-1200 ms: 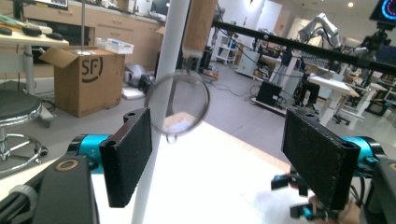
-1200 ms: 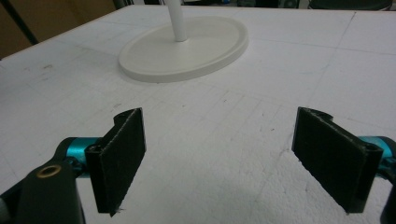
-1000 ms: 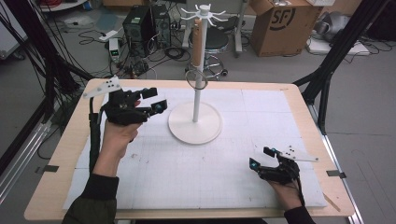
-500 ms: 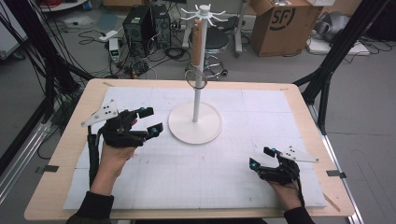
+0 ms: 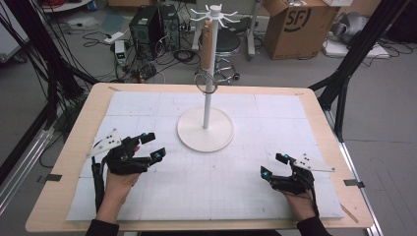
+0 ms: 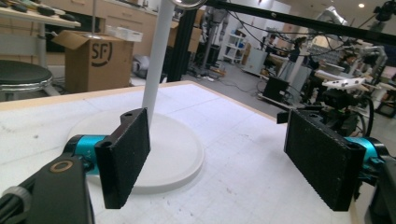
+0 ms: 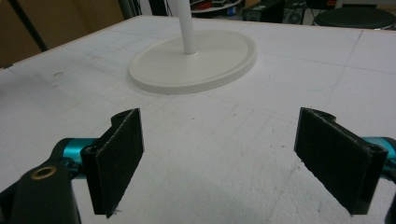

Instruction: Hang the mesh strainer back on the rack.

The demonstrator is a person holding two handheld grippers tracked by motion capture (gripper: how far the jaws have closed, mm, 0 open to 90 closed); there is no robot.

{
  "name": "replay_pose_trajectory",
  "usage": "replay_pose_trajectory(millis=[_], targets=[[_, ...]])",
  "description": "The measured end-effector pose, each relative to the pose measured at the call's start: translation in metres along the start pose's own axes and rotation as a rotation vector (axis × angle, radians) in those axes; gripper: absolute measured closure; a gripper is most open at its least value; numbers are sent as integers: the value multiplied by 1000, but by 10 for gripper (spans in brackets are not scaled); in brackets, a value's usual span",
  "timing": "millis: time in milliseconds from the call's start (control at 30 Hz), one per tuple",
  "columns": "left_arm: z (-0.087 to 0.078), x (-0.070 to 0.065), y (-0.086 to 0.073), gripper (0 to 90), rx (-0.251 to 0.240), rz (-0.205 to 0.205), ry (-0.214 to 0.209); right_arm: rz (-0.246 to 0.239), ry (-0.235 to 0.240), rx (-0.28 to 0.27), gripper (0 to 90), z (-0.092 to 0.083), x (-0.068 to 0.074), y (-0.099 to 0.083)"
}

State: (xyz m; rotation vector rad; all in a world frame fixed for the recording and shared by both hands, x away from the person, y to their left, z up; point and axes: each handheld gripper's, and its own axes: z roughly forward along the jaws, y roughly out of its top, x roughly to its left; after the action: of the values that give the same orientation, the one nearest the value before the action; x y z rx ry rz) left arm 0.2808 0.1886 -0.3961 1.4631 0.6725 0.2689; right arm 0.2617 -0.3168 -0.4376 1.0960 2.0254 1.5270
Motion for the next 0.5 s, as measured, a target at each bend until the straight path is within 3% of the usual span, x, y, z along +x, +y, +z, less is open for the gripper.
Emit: replay_pose_trajectory(millis=[200,400,467,500], targets=[[-3,-3,-19,183,-3,6,52,-3,17,7,150,5,3,2],[0,-6,-35,153,69,-8,125,-9,23,10,149,7,4,3],[2,-7,-39,104,98,-32,114,-9,25,11,149,7,4,3],[2,-8,-40,73,119,-32,134,-11,28,10,149,7,4,3]])
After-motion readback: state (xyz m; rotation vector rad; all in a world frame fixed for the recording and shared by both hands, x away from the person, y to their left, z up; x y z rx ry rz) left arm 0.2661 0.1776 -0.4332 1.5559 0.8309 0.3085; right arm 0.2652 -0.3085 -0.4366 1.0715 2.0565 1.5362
